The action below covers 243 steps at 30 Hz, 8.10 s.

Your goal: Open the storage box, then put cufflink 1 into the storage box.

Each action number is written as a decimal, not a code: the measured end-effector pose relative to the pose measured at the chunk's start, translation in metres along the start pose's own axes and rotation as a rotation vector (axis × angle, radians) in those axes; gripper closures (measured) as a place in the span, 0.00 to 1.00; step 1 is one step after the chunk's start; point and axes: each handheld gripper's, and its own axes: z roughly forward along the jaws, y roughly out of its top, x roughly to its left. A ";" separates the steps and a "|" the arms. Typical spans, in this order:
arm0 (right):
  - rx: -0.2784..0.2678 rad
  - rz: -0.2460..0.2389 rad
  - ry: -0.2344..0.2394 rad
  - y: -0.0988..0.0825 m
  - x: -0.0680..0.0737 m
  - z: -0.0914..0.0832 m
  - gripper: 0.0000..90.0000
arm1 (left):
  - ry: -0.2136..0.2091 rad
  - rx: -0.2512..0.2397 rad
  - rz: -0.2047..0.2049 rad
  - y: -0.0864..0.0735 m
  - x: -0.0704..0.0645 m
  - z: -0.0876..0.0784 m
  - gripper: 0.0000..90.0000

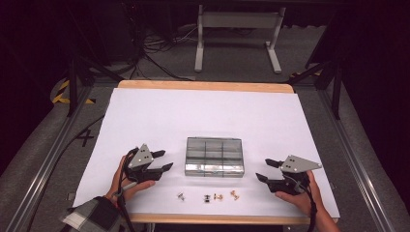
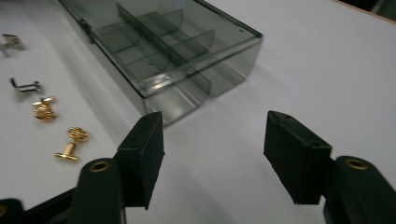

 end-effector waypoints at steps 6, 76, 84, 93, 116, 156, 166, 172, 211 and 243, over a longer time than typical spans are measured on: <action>0.054 -0.031 0.078 0.011 0.014 0.023 0.53 | -0.024 0.046 0.020 0.009 0.000 0.018 0.84; -0.040 -0.058 0.025 0.030 0.021 0.026 0.87 | -0.010 -0.036 0.041 0.031 -0.010 0.016 0.35; -0.045 -0.064 0.012 0.029 0.020 0.027 0.86 | 0.013 -0.041 0.053 0.039 -0.015 0.026 0.36; -0.055 -0.065 -0.037 0.028 0.015 0.028 0.69 | 0.024 -0.035 0.066 0.040 -0.016 0.029 0.34; -0.161 -0.249 -0.094 0.047 0.017 0.023 0.85 | 0.021 -0.091 0.114 0.060 -0.015 0.023 0.66; -0.290 -0.026 -0.099 0.065 -0.021 0.039 0.93 | 0.034 -0.156 0.044 0.073 0.019 0.034 0.90; -0.285 0.043 -0.105 0.065 -0.033 0.053 0.94 | 0.028 -0.165 0.007 0.076 0.027 0.042 0.90; -0.269 0.079 -0.112 0.063 -0.037 0.061 0.94 | 0.033 -0.164 -0.001 0.076 0.030 0.046 0.91; -0.230 0.135 -0.146 0.047 -0.044 0.089 0.94 | 0.054 -0.127 -0.065 0.069 0.038 0.067 0.88; -0.176 0.160 -0.140 0.040 -0.046 0.097 0.91 | 0.054 -0.073 -0.067 0.062 0.040 0.076 0.86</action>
